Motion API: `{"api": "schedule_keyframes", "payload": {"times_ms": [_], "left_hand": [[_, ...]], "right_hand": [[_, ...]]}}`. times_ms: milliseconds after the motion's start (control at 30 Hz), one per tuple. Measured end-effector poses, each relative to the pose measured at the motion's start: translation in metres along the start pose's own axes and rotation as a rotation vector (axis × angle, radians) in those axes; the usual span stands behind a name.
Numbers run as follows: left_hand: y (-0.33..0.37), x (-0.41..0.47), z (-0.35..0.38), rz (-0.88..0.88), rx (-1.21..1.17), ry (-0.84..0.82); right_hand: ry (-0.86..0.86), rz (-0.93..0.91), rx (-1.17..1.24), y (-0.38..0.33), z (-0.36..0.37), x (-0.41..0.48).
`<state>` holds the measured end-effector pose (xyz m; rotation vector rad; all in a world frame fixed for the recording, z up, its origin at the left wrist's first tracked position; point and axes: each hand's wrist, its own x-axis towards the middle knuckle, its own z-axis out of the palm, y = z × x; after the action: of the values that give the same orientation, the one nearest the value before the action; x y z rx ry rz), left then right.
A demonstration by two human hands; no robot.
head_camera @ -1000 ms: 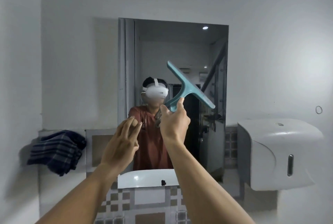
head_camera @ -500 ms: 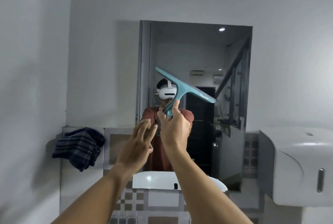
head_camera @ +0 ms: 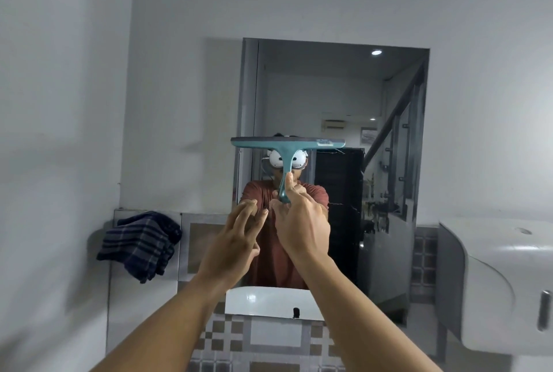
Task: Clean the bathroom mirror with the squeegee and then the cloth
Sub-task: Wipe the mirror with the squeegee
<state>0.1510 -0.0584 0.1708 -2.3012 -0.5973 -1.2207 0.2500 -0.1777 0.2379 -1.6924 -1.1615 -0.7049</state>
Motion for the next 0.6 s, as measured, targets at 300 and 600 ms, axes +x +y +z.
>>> {"api": "schedule_keyframes", "payload": {"times_ms": [300,600], "left_hand": [[-0.003,0.001,0.004,0.022,-0.028,-0.001],[-0.004,0.001,0.006,0.029,-0.036,-0.004]], "right_hand": [[-0.013,-0.205,-0.33,0.047,-0.048,0.006],[-0.046,-0.318,-0.523,0.08,-0.096,0.031]]}}
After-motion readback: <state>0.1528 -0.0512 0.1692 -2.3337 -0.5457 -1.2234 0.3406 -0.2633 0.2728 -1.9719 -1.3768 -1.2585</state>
